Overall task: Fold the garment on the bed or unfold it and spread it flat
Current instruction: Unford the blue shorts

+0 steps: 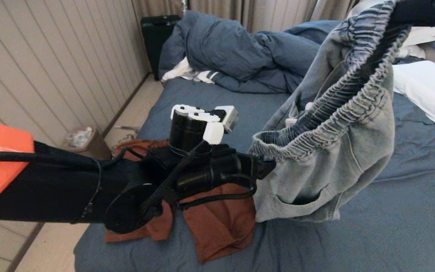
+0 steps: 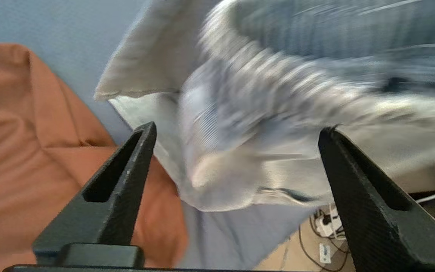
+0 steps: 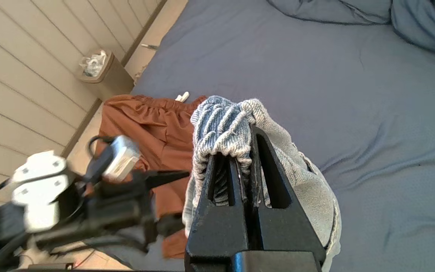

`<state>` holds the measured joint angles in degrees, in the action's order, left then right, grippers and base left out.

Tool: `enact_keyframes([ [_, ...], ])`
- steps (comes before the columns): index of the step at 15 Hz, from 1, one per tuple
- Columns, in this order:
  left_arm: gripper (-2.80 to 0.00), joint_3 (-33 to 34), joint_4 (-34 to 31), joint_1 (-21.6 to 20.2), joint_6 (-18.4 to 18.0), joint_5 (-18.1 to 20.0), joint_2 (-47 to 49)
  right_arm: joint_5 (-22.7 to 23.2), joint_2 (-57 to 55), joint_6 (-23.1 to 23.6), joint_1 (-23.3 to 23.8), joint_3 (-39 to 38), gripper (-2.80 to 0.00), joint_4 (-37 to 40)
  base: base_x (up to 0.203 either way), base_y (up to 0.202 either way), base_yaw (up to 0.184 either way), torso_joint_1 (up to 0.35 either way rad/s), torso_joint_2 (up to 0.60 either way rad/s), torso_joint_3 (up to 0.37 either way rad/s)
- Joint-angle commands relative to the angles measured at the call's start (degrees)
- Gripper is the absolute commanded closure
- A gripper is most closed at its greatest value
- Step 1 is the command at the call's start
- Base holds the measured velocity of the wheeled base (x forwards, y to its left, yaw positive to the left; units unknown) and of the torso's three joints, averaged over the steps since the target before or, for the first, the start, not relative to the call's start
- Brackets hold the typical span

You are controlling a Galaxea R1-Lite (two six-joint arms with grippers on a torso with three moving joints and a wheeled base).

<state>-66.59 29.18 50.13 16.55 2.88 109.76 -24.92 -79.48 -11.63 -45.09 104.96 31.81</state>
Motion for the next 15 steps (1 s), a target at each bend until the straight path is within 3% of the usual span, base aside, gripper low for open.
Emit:
enact_keyframes([
  [1, -2.80, -0.91, 0.26, -1.96, 0.15, 1.59, 2.83, 0.08, 0.11, -0.06, -0.06, -0.02, 0.00, 0.10, 0.000, 0.000, 0.000, 0.000, 0.00, 0.000],
  [12, -2.80, -8.56, -1.62, -1.44, 0.15, 4.68, 5.88, 1.27, 1.37, -0.06, 0.01, -0.11, 0.00, 0.27, 0.000, 0.000, 0.000, 0.000, 0.00, 0.000],
  [13, -0.19, -8.47, -1.76, -1.44, 0.24, 4.68, 5.79, 1.27, 1.52, -0.06, 0.05, -0.11, 0.00, 0.27, 0.000, 0.000, 0.000, 0.000, 0.00, 0.000],
  [14, 0.00, -8.29, -1.76, -1.44, 0.24, 4.68, 5.73, 1.27, 1.52, -0.06, 0.09, -0.02, 0.00, 0.27, 0.000, 0.000, 0.000, 0.000, 0.00, 0.000],
  [15, 0.00, -8.38, -1.67, -1.44, 0.32, 4.68, 5.63, 1.27, 1.51, -0.06, 0.10, -0.02, 0.00, 0.27, 0.000, 0.000, 0.000, 0.000, 0.00, 0.000],
])
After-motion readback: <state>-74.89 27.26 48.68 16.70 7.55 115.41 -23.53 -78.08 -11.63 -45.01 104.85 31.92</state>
